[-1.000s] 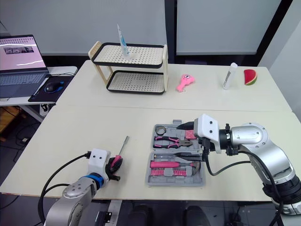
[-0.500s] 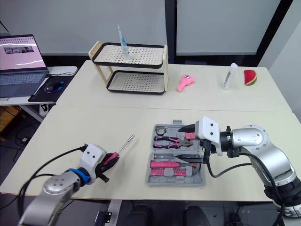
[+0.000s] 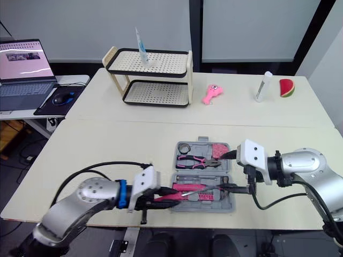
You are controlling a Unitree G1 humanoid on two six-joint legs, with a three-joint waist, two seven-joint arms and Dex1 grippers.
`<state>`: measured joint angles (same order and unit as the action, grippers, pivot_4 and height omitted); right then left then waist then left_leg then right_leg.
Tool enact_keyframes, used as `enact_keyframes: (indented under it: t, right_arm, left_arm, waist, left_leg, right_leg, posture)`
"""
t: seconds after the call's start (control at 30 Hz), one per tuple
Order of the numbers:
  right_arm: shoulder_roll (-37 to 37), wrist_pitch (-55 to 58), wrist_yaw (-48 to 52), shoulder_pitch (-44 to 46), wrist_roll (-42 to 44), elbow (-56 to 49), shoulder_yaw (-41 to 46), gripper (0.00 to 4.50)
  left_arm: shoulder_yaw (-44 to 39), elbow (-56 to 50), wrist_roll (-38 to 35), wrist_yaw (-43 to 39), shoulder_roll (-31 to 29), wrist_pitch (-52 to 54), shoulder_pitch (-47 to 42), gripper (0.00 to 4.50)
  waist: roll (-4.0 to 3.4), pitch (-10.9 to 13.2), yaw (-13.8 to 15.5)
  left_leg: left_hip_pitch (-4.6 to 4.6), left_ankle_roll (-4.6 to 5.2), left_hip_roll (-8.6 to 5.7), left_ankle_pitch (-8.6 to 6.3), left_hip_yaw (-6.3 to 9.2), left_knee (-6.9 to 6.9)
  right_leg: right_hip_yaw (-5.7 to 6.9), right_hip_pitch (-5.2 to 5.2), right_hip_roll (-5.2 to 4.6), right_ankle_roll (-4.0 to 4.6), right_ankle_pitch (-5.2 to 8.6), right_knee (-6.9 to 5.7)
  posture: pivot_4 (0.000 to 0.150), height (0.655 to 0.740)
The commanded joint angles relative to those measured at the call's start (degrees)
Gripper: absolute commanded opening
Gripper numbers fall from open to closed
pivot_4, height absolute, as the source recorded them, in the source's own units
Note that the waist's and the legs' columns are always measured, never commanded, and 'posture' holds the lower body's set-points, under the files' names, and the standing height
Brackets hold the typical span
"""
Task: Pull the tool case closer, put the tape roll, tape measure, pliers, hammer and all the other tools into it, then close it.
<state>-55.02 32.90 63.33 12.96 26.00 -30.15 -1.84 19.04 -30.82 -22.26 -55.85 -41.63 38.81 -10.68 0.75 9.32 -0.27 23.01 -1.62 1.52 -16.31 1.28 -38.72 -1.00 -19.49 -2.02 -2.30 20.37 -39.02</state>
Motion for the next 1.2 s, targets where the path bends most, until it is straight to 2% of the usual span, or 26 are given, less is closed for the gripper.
enact_keyframes:
  t: [0.03, 0.33, 0.67, 1.07, 1.2]
  right_arm:
    - [-1.43, 1.42, -0.96, -1.49, 1.30, -4.08, 2.52, 4.50]
    - [-2.93, 3.32, -2.70, -6.31, 1.58, -8.75, 3.69, 4.50]
    - [-2.99, 3.23, -3.29, -7.84, 1.28, -9.70, 3.85, 4.50]
    - [-2.83, 3.71, -3.98, -8.13, 1.56, -10.44, 3.73, 4.50]
    - [-2.62, 3.85, -4.21, -7.77, 1.55, -10.25, 3.57, 4.50]
  left_arm:
    - [5.26, 4.16, 3.42, -1.24, 2.11, -1.18, -4.69, 0.78]
    - [13.99, 12.06, 11.63, -3.15, 4.84, -7.41, -8.81, 0.78]
    - [15.78, 16.51, 14.83, -2.99, 9.94, -9.79, -10.32, 0.78]
    - [16.62, 18.96, 18.20, -4.54, 11.65, -11.98, -11.46, 0.78]
    - [16.40, 18.58, 18.40, -4.66, 11.76, -11.79, -11.37, 2.09]
  waist:
    - [0.00, 0.00, 0.09]
    - [0.00, 0.00, 0.12]
    - [0.01, 0.00, 0.20]
    - [0.00, 0.00, 0.19]
    - [0.01, 0.00, 0.19]
  left_leg:
    - [-0.01, 0.00, 0.00, 0.00, 0.01, 0.00]
    - [0.00, 0.00, -0.01, 0.00, 0.01, -0.02]
    - [0.01, 0.00, -0.03, 0.00, 0.02, -0.04]
    - [0.01, 0.00, -0.04, 0.01, 0.02, -0.05]
    - [0.00, 0.00, -0.04, 0.01, 0.02, -0.05]
  right_leg:
    - [0.00, 0.00, 0.01, 0.00, 0.00, -0.01]
    - [-0.01, 0.01, 0.02, 0.00, 0.00, 0.02]
    - [0.00, 0.03, 0.01, 0.00, 0.00, 0.02]
    - [0.01, 0.04, 0.00, 0.00, 0.00, 0.02]
    - [0.01, 0.05, 0.00, 0.00, 0.00, 0.02]
  posture:
    - [0.150, 0.7400]
    - [0.150, 0.7400]
    - [0.150, 0.7400]
    - [0.150, 0.7400]
    - [0.150, 0.7400]
